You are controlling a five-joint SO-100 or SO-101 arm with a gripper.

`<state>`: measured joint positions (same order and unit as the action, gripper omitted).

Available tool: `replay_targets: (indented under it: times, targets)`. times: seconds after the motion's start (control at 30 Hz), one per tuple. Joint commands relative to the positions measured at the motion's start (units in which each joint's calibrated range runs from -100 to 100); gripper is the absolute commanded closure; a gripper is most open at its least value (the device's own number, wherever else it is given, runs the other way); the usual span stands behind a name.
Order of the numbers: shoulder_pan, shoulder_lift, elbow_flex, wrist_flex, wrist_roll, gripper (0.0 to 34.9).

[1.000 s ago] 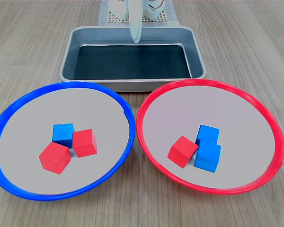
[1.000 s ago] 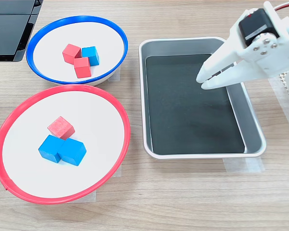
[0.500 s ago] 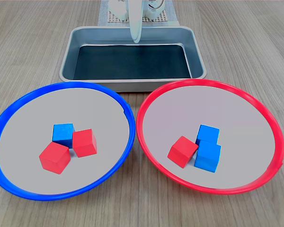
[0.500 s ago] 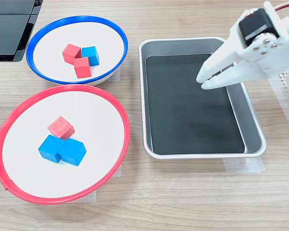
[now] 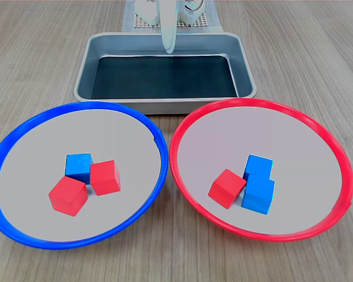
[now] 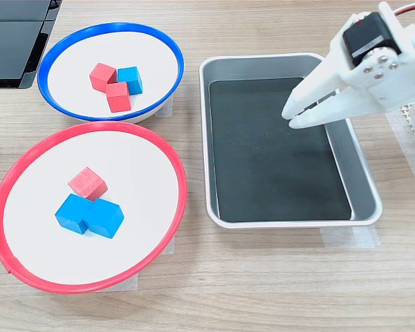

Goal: Relocate any misplaced blocks to their matching dishes.

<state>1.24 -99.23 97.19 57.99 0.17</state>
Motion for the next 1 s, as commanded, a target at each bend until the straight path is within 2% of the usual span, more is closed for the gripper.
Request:
replay_targets:
  times: [0.0,0.57,0.97]
  targets:
    - [-0.3,0.3,-0.2,-0.9,-0.3,34.6]
    - [-0.3,0.3,-0.2,-0.9,-0.3,33.8]
    - [-0.6,1.2,-0.6,-1.2,0.6,34.6]
